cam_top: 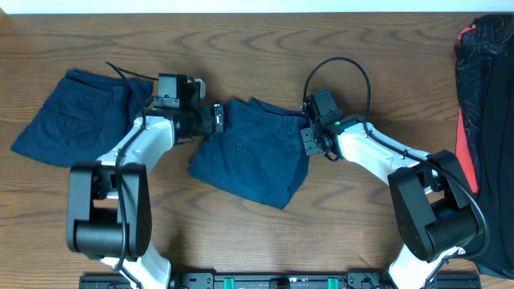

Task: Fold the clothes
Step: 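Carry the folded jeans left onto the folded garment with the left gripper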

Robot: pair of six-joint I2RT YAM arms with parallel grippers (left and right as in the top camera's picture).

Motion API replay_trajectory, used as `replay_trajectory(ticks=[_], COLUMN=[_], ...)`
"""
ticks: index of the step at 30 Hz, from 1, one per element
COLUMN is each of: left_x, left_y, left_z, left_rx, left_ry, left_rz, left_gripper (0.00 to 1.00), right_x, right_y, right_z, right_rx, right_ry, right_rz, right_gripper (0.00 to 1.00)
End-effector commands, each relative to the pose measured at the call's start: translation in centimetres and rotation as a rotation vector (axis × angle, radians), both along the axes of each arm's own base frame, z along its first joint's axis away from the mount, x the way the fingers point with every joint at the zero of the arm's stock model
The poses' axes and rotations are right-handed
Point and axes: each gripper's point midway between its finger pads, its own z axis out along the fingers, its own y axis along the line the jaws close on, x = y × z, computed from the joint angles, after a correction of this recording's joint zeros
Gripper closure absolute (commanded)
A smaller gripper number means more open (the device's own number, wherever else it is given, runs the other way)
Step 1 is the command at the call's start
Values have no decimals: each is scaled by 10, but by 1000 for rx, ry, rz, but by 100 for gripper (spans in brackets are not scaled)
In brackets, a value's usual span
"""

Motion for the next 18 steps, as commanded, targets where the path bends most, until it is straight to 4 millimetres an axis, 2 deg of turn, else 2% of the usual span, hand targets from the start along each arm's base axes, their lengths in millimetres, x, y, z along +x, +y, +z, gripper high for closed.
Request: replay_trajectory(ticks=[1,6,7,10,13,15,18], left_x=[-5,-17,-20,-26,-25,-24,-20], left_y=[-16,-30,-34,-41,-42,-41,-41], left_z=[-8,-27,-31,-36,-33,-29,-17], left_rx=[-80,-150,-169,-206,-216,-216,-216], left_ry=[23,95,112,144,138,126,96], left_rz=[-78,-113,-122,-139,-143,-142,-144], left_gripper=[2,0,4,41,78,94,94], right_x=[-54,-54,-54,-55,-55,-55,-55], right_y=[-37,-37,-37,-37,-37,-37,-37], right_z=[-58,-58,-58,-58,-58,-58,-58], right_rx=[-168,-167,-167,-169,-169,-169,-169], right_ry=[198,199,199,202,203,202,203], right_rz=[-6,-6,-6,-5,-6,-6,-6], right_gripper=[53,53,53,53,53,53,53])
